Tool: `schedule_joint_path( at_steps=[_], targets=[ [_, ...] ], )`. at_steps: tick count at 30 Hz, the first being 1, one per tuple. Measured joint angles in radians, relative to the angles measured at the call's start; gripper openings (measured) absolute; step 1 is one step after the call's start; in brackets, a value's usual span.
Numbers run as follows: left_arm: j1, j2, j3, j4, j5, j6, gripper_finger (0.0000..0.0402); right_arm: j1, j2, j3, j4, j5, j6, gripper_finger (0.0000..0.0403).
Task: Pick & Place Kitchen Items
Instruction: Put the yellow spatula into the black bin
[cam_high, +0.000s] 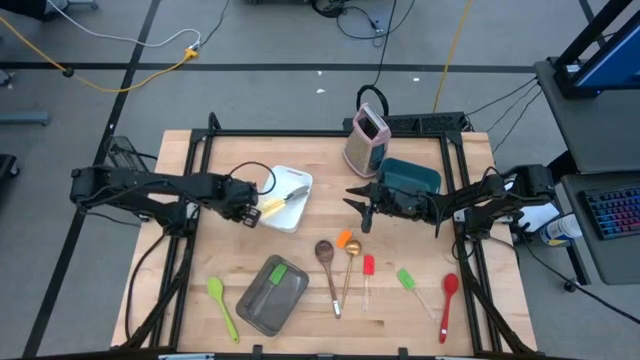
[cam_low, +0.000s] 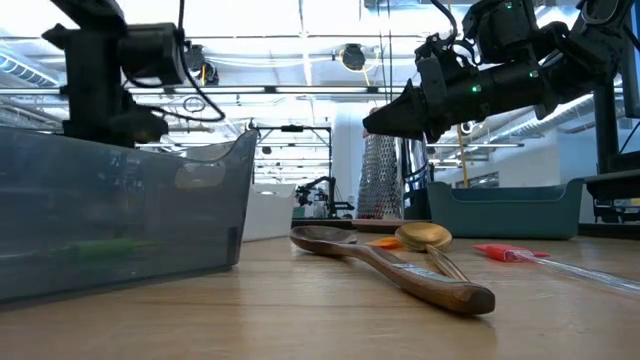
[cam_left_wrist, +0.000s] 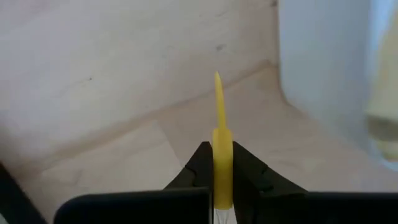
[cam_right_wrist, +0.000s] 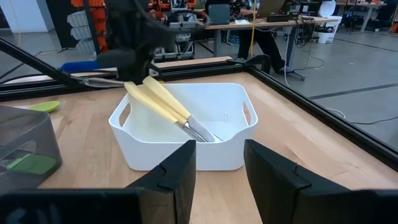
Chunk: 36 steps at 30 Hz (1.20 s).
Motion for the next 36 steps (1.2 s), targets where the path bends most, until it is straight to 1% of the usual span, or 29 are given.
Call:
schedule_joint_path(
  at_steps=[6,8,11,14,20,22,25,28,30,33,36],
  targets=[
    [-0.043,-0.061,0.070,-0.010,0.019,-0.037,0.0029,0.000,0.000,0.000,0.000,0.000,0.000,0.0128],
    [-0.074,-0.075,0.097,-0.012,-0.002,-0.071,0.0028,0.000,0.000,0.000,0.000,0.000,0.000,0.0128],
    [-0.131,-0.079,0.147,-0.012,-0.049,-0.109,0.0015,0.000,0.000,0.000,0.000,0.000,0.000,0.0128],
    [-0.201,-0.079,0.199,0.003,-0.096,-0.144,0.0013,0.000,0.000,0.000,0.000,0.000,0.000,0.0128],
    [-0.351,-0.079,0.268,0.127,-0.160,-0.185,0.0025,0.000,0.000,0.000,0.000,0.000,0.000,0.0128],
    [-0.399,-0.074,0.271,0.203,-0.191,-0.205,0.0023,0.000,0.000,0.000,0.000,0.000,0.000,0.0128],
    [-0.461,-0.032,0.271,0.347,-0.200,-0.206,0.0013,0.000,0.000,0.000,0.000,0.000,0.000,0.0128],
    [-0.509,0.043,0.272,0.500,-0.192,-0.187,0.0013,0.000,0.000,0.000,0.000,0.000,-0.001,0.0128],
    [-0.532,0.102,0.272,0.577,-0.154,-0.186,0.0013,0.000,0.000,0.000,0.000,0.000,-0.001,0.0128],
    [-0.555,0.194,0.272,0.651,-0.087,-0.242,0.0023,-0.001,0.000,0.000,0.001,0.000,-0.006,0.0128],
    [-0.569,0.280,0.272,0.652,-0.023,-0.260,0.0029,-0.002,0.000,0.000,0.025,0.000,-0.047,0.0128]
  ],
)
